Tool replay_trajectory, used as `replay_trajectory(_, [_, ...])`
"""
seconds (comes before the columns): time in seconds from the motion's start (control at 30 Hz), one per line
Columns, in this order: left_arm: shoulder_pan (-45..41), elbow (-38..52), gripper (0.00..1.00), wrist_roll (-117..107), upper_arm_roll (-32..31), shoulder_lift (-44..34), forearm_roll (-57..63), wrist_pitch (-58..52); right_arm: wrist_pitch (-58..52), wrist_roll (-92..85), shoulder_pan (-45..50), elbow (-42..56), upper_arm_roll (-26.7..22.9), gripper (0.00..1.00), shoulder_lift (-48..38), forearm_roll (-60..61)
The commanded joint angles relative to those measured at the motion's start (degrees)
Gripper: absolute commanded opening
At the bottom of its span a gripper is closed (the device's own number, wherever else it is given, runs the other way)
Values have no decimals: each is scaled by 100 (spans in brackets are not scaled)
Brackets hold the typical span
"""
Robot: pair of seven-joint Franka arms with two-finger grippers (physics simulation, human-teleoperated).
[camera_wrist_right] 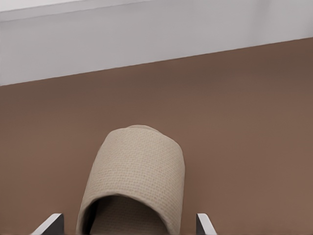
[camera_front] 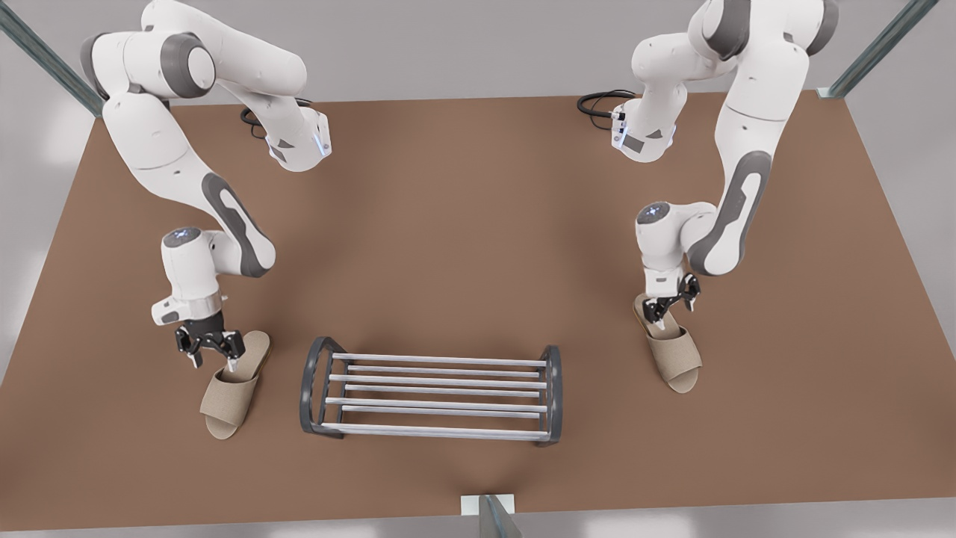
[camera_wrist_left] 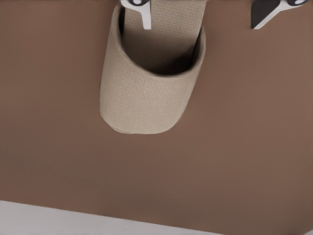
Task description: Place the right shoe on the shoe rack with the right arm, and place the left shoe on the shoe rack with the left arm
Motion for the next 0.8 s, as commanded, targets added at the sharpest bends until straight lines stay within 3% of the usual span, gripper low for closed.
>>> replay_trajectory(0.0, [29,8,99,-1873,1,37,399,18,7,-23,-8,61,1,100,53,0])
replay_trajectory(0.3, [267,263,99,-1864,1,283,1393,27,7,-31,-26,272,-52,100,273,-9])
replay_trajectory(0.6, [267,500,99,-1864,1,476,1489,27,16,-58,-79,518,-79,100,554,-44])
replay_trajectory(0.67, [267,509,96,-1864,-8,476,1489,27,16,-93,-114,527,-79,100,563,-53])
replay_trajectory(0.77, [267,518,78,-1864,-8,467,1498,27,16,-110,-140,553,-87,100,572,-70])
